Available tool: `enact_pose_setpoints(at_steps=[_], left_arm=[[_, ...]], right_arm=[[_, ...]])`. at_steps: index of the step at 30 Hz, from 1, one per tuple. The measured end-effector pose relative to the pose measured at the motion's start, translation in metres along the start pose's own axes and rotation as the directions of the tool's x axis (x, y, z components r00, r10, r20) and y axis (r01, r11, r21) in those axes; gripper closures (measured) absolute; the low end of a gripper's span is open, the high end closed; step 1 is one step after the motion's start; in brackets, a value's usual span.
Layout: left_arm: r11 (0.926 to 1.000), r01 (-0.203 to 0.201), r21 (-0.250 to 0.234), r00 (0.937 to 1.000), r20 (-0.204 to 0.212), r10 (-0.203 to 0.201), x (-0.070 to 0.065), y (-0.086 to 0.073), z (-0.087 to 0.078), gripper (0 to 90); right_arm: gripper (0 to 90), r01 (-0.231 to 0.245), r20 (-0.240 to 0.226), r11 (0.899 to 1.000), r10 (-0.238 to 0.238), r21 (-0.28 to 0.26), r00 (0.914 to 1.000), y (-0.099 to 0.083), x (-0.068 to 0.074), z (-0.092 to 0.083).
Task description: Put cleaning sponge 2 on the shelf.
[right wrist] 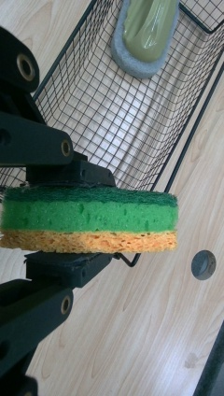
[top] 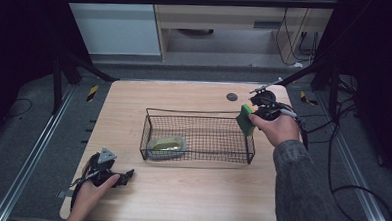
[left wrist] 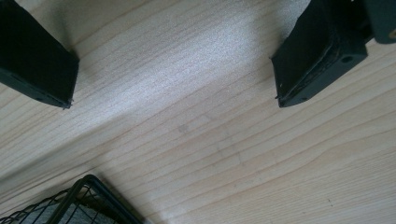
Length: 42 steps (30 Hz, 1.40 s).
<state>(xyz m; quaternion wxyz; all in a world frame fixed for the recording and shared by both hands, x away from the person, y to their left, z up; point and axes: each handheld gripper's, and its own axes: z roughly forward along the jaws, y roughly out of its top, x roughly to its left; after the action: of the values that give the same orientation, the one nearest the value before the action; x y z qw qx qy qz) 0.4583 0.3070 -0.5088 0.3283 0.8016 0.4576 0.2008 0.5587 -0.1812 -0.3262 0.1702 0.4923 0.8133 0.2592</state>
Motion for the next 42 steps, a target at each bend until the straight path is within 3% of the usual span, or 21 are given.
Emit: enact_pose_setpoints(at_steps=[18, 42], left_arm=[[1.0, -0.001, 0.0, 1.0, 0.0, 0.001, 0.0, 0.0, 0.0, 0.0], [1.0, 0.0, -0.001, 1.0, 0.0, 0.0, 0.0, 0.0, 0.0, 0.0]], right_arm=[[63.6, -0.026, 0.009, 0.998, 0.026, 0.064, 0.9996, -0.005, 0.002, 0.03], [63.6, -0.054, 0.017, 0.993, 0.052, 0.102, 0.9985, -0.017, -0.002, 0.052]])
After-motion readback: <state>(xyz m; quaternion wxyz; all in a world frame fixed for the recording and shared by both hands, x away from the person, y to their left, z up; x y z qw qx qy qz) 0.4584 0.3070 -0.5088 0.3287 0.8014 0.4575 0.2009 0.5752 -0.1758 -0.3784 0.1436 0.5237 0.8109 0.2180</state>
